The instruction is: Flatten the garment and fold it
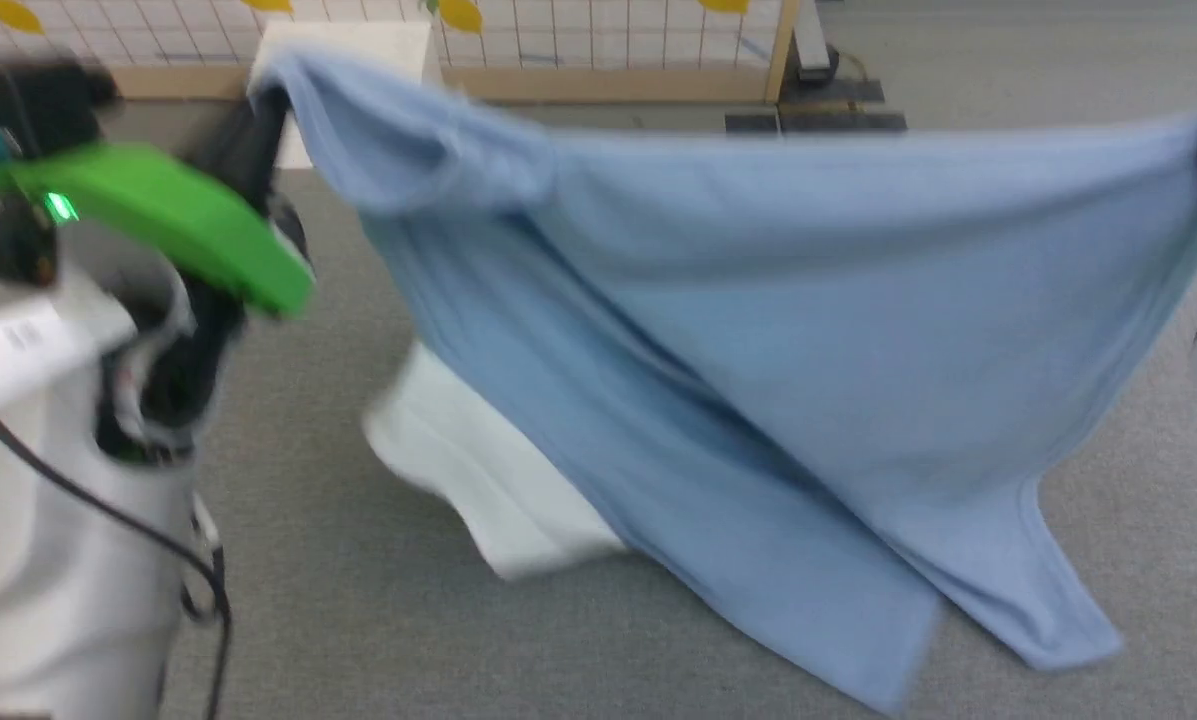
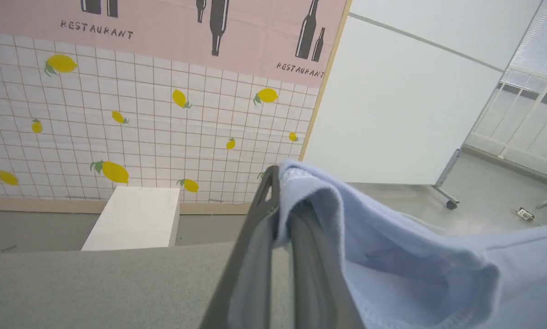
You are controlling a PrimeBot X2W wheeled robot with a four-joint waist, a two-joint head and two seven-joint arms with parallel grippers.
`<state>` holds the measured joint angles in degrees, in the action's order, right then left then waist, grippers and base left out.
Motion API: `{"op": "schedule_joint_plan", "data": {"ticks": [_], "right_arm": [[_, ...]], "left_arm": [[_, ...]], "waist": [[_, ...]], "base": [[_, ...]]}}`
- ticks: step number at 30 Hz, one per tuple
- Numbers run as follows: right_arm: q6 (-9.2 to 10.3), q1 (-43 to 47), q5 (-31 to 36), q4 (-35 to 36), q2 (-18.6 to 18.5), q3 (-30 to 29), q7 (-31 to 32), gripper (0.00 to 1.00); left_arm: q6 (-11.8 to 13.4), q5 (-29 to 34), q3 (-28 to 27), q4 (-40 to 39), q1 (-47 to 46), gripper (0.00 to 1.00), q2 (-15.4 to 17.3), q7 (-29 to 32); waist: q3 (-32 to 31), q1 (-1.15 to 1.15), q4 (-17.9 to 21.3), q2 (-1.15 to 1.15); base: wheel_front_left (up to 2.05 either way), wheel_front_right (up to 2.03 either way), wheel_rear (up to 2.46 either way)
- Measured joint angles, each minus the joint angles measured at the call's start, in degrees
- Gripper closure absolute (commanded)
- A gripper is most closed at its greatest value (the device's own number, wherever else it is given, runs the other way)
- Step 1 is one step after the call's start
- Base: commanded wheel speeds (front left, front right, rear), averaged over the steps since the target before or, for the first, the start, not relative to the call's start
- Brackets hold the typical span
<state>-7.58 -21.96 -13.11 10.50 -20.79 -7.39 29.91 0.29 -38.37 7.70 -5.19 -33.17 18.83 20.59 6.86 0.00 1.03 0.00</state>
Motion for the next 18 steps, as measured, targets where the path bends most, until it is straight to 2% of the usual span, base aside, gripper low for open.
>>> {"op": "schedule_joint_plan", "data": {"ticks": [5, 8, 13, 18], "right_arm": [[0.0, -16.46, -0.13, -3.8, -4.57, 6.35, 4.07, 1.0], [0.0, -27.16, 0.18, -7.55, -5.53, 9.36, 4.88, 1.0], [0.0, -44.66, 4.57, -15.01, -3.75, 11.55, 1.91, 1.0], [-0.01, -57.55, 12.28, -19.23, 0.15, 9.98, -4.26, 1.0]], "left_arm": [[1.1, 1.52, -0.9, 4.8, -15.91, 1.0, 0.58, 0.53], [2.16, 3.9, -1.37, 7.58, -25.38, 1.0, 1.31, -0.02], [4.07, 6.88, -3.64, 11.91, -40.34, 1.0, 2.35, -4.3], [5.06, 9.1, -5.58, 14.28, -51.83, 1.0, 3.41, -10.29]], "waist": [[4.7, 0.0, 1.11, 0.0], [8.37, 0.01, 1.5, 0.0], [15.44, 0.01, 1.98, 0.0], [22.05, 0.02, 2.58, 0.0]], "base": [[0.0, 0.0, 0.0], [0.0, 0.0, 0.0], [0.0, 0.0, 0.0], [0.0, 0.0, 0.0]]}}
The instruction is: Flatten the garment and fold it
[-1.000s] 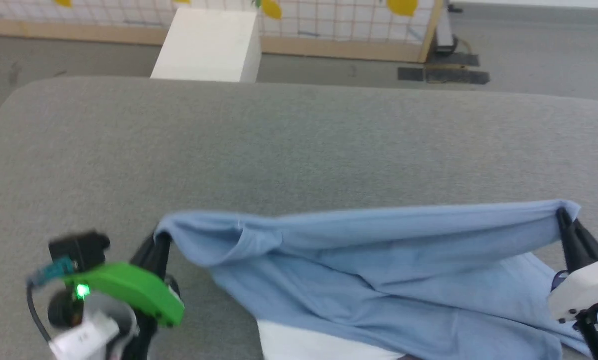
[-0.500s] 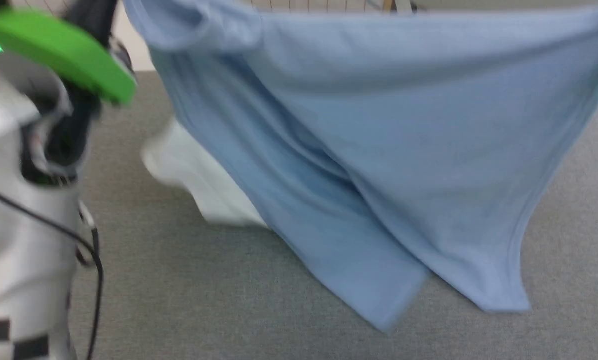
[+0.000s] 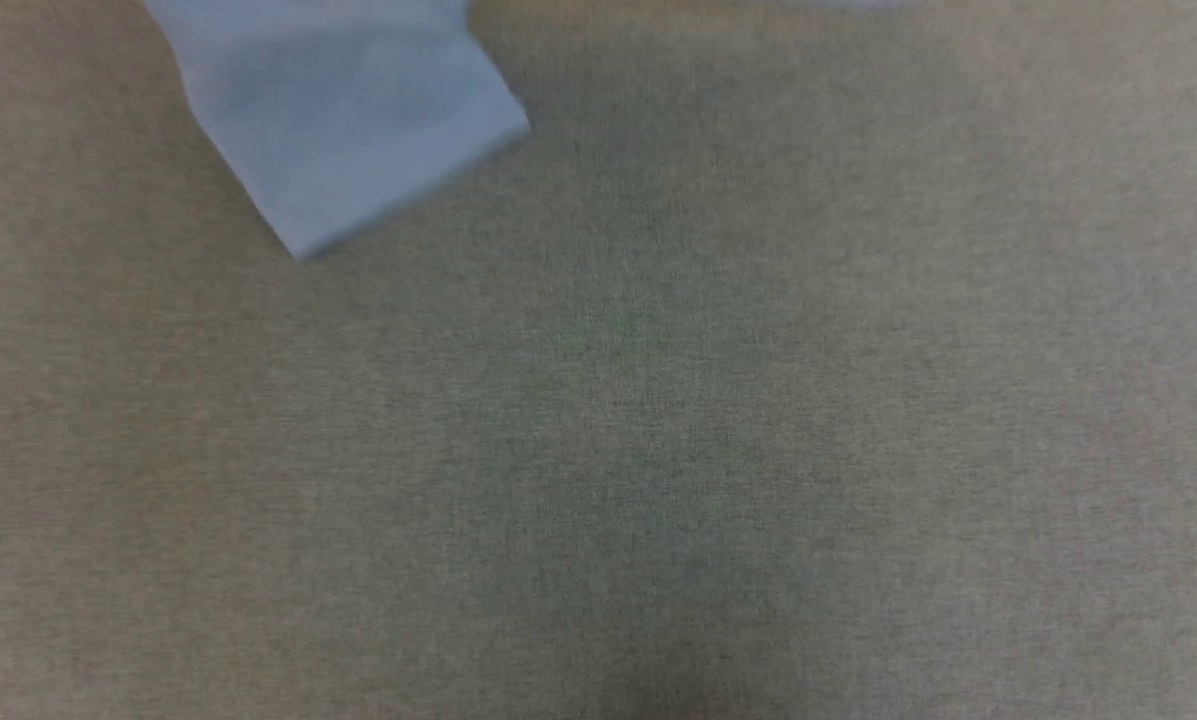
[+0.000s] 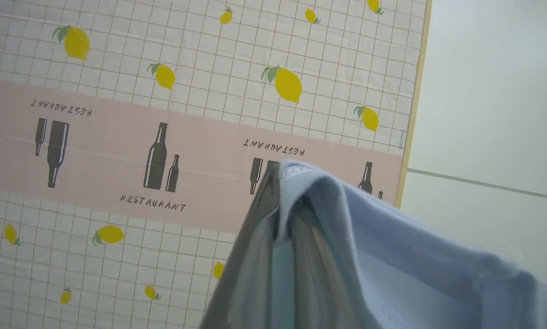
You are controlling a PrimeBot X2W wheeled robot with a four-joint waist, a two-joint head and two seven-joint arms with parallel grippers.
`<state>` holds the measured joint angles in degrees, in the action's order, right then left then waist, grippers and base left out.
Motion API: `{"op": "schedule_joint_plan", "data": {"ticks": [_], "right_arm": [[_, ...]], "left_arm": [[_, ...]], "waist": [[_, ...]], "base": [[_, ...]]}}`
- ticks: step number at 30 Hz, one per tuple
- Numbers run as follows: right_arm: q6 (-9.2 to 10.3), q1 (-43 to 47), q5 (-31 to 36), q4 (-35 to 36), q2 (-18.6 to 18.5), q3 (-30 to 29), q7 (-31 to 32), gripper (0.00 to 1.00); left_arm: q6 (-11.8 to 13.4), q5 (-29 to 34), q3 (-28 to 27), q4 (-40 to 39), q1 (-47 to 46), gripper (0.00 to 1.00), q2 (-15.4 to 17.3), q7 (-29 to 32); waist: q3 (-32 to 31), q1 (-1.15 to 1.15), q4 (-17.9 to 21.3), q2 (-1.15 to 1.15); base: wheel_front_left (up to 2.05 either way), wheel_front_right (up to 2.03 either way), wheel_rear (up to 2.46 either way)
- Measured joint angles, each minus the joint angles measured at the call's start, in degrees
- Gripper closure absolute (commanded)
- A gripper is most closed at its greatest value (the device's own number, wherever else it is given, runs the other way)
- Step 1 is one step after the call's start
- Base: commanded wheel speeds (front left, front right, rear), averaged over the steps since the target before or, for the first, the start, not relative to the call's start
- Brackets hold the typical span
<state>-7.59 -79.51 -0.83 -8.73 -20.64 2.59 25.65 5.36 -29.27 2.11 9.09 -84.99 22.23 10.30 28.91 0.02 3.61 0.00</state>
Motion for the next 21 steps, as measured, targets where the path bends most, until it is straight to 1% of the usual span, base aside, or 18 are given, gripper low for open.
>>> {"op": "schedule_joint_plan", "data": {"ticks": [4, 7, 11, 13, 16, 21], "right_arm": [[-0.01, -6.25, 5.26, -2.53, 2.87, -1.9, -4.85, 1.0], [-0.02, -7.62, 7.03, -4.7, 4.35, -2.8, -7.59, 1.0], [-0.03, -6.15, 7.46, -8.32, 5.41, -3.08, -10.11, 1.0], [-0.03, -3.16, 6.9, -10.32, 5.53, -2.63, -11.06, 1.0], [-0.03, 4.12, 5.13, -12.54, 5.8, -1.79, -12.13, 1.0], [-0.02, 17.45, -0.62, -14.44, 6.03, 0.58, -11.43, 1.0]], "left_arm": [[-0.32, 1.57, -1.19, 1.81, -6.81, 1.0, 0.91, -6.57], [-1.09, 2.22, -1.62, 3.38, -8.98, 1.0, 1.08, -11.06], [-2.64, 2.04, -1.46, 7.77, -8.05, 1.0, 1.12, -12.84], [-3.77, 2.04, -1.07, 10.42, -5.02, 1.0, 1.32, -12.89], [-5.71, 2.6, 1.03, 14.74, 2.67, 1.0, 2.58, -12.33], [-7.61, 3.08, 4.13, 19.38, 16.28, 1.0, 3.36, -9.34]], "waist": [[4.78, 0.0, 0.45, 0.0], [7.5, 0.0, 0.72, 0.0], [9.42, 0.0, 0.82, 0.0], [9.18, 0.0, 0.77, 0.0], [7.98, 0.0, 0.71, 0.0], [4.18, -0.01, 0.59, 0.0]], "base": [[0.0, 0.0, 0.0], [0.0, 0.0, 0.0], [0.0, 0.0, 0.0], [0.0, 0.0, 0.0], [0.0, 0.0, 0.0], [0.0, 0.0, 0.0]]}}
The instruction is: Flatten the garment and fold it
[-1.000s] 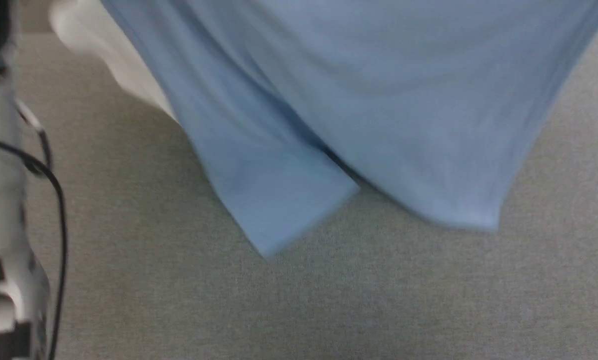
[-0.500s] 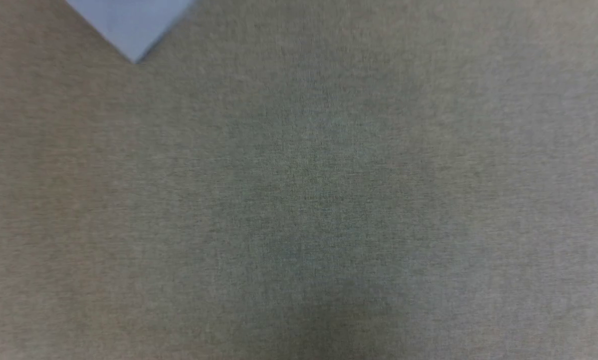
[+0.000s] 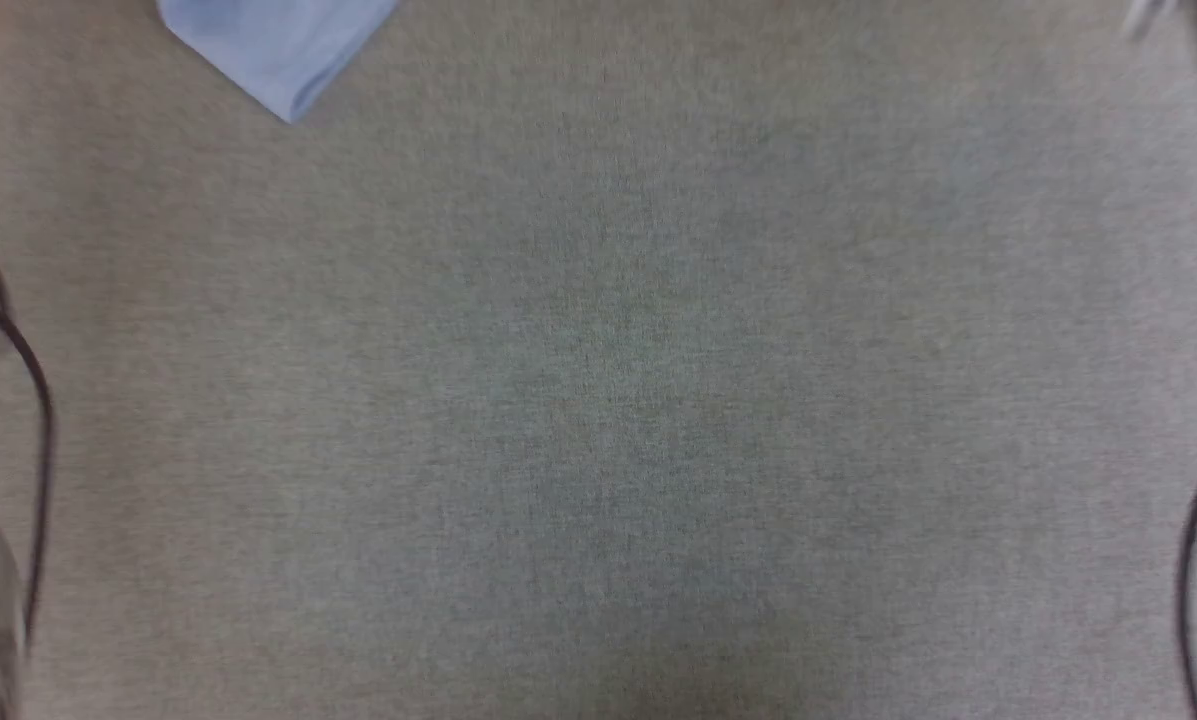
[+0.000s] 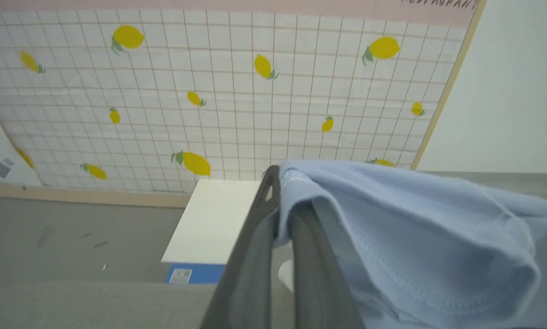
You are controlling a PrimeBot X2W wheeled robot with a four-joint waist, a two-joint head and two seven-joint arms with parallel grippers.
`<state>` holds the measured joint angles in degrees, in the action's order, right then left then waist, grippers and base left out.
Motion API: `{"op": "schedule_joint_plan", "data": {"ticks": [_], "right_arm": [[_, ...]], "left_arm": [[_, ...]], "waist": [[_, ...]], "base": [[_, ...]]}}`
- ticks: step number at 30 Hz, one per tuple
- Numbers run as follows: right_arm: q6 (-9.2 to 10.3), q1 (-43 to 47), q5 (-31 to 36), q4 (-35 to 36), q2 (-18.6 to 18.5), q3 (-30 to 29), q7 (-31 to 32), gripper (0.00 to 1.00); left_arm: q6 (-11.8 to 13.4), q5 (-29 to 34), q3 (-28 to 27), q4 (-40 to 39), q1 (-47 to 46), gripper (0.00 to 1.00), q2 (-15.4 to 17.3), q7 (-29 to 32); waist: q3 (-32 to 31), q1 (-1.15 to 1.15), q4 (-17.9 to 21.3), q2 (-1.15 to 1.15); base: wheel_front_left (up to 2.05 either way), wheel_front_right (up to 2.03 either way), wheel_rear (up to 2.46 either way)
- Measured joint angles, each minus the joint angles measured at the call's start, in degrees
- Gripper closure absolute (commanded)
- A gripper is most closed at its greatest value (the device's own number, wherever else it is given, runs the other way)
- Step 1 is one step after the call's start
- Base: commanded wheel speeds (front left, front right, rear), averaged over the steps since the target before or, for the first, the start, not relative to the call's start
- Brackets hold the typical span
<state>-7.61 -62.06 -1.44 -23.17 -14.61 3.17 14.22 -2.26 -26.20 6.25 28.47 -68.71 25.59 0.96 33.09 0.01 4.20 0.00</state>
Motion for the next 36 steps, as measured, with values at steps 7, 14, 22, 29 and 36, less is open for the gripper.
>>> {"op": "schedule_joint_plan", "data": {"ticks": [7, 14, 22, 29, 36], "right_arm": [[0.0, 22.74, -9.94, 5.86, -1.01, 2.38, 3.63, 1.0], [0.01, 45.84, -13.66, 17.0, -1.56, 0.47, 5.66, 1.0], [0.03, 63.28, -11.34, 25.13, 5.92, -5.19, 6.47, 1.0], [0.02, 73.01, -9.83, 28.08, 10.95, -10.29, 10.38, 1.0], [0.02, 80.01, -12.09, 31.43, 11.81, -12.51, 18.93, 1.0]], "left_arm": [[-1.71, -3.78, 2.68, -4.97, 26.75, 1.0, 1.47, 12.05], [3.44, -9.87, 1.66, -19.97, 55.94, 1.0, 0.29, 19.41], [9.93, -12.2, 1.29, -30.08, 75.55, 1.0, -4.97, 18.5], [12.51, -10.66, 2.45, -30.58, 81.05, 1.0, -5.81, 17.36], [14.13, -6.78, 4.38, -30.64, 83.7, 1.0, -4.8, 15.83]], "waist": [[-8.61, -0.01, -1.29, 0.0], [-16.92, -0.02, -3.05, 0.0], [-22.63, -0.02, -5.52, 0.0], [-24.38, -0.02, -7.28, 0.0], [-25.81, -0.02, -6.94, 0.0]], "base": [[0.0, 0.0, 0.0], [0.0, 0.0, 0.0], [0.0, 0.0, 0.0], [0.0, 0.0, 0.0], [0.0, 0.0, 0.0]]}}
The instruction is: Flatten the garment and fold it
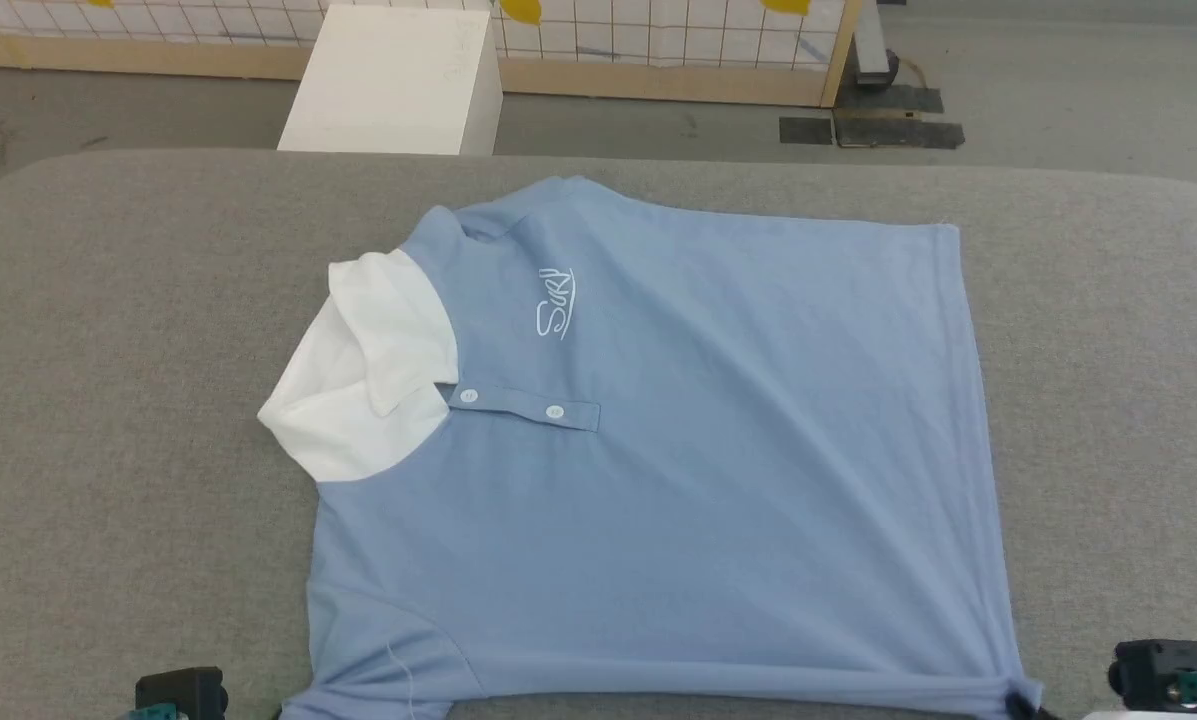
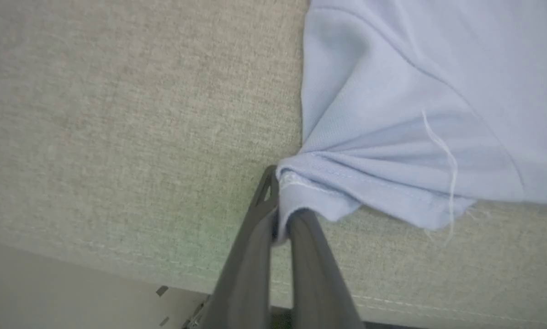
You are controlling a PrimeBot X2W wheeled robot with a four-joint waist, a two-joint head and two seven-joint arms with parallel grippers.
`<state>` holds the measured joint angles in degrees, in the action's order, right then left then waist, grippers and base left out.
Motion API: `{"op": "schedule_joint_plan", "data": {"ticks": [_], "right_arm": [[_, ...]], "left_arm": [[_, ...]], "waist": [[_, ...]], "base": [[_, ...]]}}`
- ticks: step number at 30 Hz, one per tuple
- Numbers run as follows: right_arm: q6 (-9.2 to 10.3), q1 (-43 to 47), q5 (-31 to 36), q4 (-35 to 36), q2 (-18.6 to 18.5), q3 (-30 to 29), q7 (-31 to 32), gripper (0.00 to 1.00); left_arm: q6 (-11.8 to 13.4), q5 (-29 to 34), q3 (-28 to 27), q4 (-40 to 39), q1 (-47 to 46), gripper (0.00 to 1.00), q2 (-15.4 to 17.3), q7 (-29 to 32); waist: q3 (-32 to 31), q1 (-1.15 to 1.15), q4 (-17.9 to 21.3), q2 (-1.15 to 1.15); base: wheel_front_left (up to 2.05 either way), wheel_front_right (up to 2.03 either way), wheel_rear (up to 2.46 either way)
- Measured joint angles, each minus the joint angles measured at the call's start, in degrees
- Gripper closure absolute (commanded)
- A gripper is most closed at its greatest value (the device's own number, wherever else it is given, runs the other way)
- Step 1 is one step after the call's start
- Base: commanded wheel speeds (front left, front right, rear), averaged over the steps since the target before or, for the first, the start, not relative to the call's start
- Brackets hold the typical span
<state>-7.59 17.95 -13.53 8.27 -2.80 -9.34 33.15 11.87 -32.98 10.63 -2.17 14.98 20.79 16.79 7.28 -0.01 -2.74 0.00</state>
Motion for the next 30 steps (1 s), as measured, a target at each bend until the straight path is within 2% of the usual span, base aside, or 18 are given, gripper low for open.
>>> {"op": "schedule_joint_plan", "data": {"ticks": [2, 6, 10, 13, 21, 30], "right_arm": [[0.0, 0.26, -0.6, 1.27, -0.03, 0.04, -2.52, 1.0], [0.02, -0.58, 0.02, 1.66, -0.14, 2.31, -12.59, 1.0], [0.02, -3.52, 1.33, -0.71, -1.82, 5.21, -21.82, 1.0], [0.02, -6.54, 1.98, -2.8, -3.23, 6.21, -25.84, 1.0], [0.02, -15.07, 3.12, -5.02, -4.97, 8.31, -24.99, 1.0], [0.02, -23.55, 3.25, -7.79, -4.8, 6.75, -15.99, 1.0]], "left_arm": [[-0.25, 1.97, 0.35, -0.43, -0.25, 1.0, 0.08, -3.45], [-0.79, 7.61, 2.08, -0.63, -2.53, 1.0, 0.09, -12.04], [-0.79, 13.08, 3.63, 0.12, -8.29, 1.0, -0.05, -19.73], [-1.51, 14.97, 4.46, 1.82, -12.85, 1.0, -0.04, -22.91], [-5.35, 16.94, 5.78, 6.75, -25.13, 1.0, 1.15, -23.07], [-9.56, 15.53, 5.82, 13.84, -38.46, 1.0, 2.58, -15.58]], "waist": [[-0.24, 0.0, 0.16, 0.0], [-0.3, 0.0, 0.41, 0.0], [-0.2, 0.0, 0.5, 0.0], [-0.04, 0.0, 0.72, 0.0], [2.28, 0.0, 1.66, 0.0], [8.38, 0.0, 2.29, 0.0]], "base": [[0.0, 0.0, 0.0], [0.0, 0.0, 0.0], [0.0, 0.0, 0.0], [0.0, 0.0, 0.0], [0.0, 0.0, 0.0], [0.0, 0.0, 0.0]]}}
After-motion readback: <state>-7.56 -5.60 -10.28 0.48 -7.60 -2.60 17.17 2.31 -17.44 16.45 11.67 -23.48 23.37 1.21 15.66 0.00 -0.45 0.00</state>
